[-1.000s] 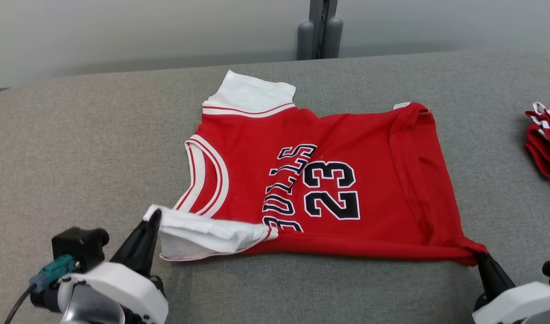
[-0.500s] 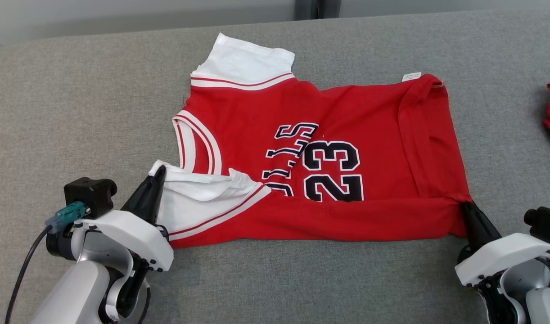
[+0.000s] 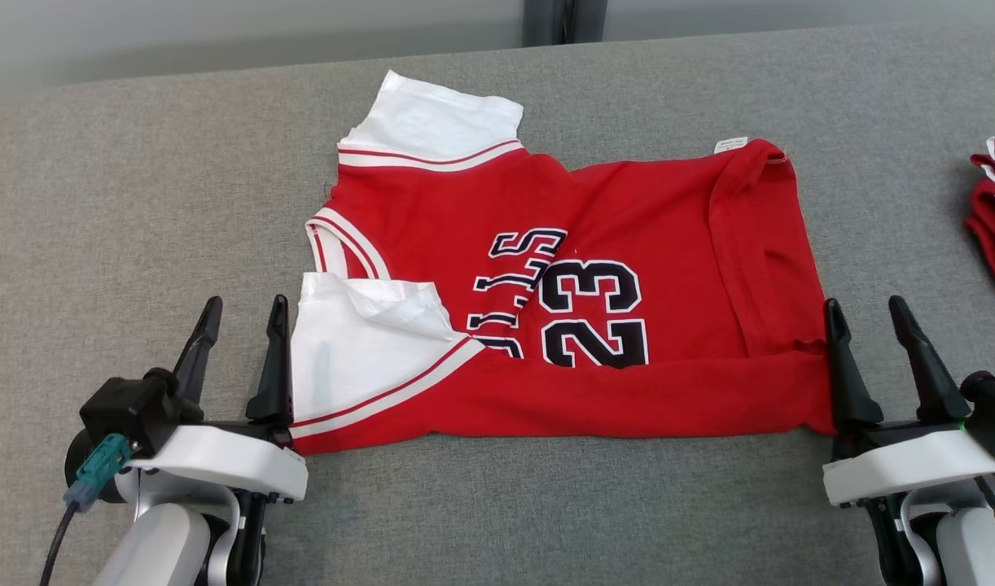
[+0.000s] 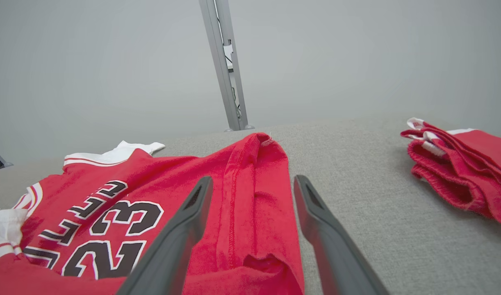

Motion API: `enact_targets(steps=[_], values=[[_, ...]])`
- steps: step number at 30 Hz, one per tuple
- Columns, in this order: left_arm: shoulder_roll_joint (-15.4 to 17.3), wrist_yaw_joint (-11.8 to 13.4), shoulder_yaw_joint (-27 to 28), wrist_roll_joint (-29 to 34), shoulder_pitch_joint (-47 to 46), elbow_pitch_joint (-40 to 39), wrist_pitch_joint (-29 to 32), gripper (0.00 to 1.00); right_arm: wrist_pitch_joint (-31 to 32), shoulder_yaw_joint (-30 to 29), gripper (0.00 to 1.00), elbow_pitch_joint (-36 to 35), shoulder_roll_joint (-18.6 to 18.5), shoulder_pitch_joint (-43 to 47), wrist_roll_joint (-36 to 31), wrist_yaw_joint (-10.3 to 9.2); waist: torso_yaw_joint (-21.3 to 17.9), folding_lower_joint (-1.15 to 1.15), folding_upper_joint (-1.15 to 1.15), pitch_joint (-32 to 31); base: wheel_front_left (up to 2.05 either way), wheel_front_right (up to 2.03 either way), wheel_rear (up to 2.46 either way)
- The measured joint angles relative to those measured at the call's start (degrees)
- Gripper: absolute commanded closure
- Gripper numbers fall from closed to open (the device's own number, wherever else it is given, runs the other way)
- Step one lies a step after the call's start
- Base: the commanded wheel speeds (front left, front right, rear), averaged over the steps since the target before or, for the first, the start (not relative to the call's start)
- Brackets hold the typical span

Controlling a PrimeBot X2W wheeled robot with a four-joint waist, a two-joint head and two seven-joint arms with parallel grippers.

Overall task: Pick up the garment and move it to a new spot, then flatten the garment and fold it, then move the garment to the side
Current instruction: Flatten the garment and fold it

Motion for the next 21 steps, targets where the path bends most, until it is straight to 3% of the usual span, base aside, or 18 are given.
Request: enact_targets(steps=[8, 21], values=[[-0.94, 4.17, 5.31, 6.19, 6.89, -7.79, -2.25, 0.00, -4.46, -1.02, 0.00, -3.44, 0.52, 2.44, -4.69, 0.00, 0.37, 0.00, 0.00, -2.76, 0.00, 0.00, 0.00], [-3.16, 2.78, 6.81, 10.05, 14.21, -8.27, -2.34, 0.00, -4.39, -1.02, 0.00, -5.00, 1.55, 7.61, -5.26, 0.00, 0.94, 0.00, 0.00, -6.20, 0.00, 0.00, 0.00]])
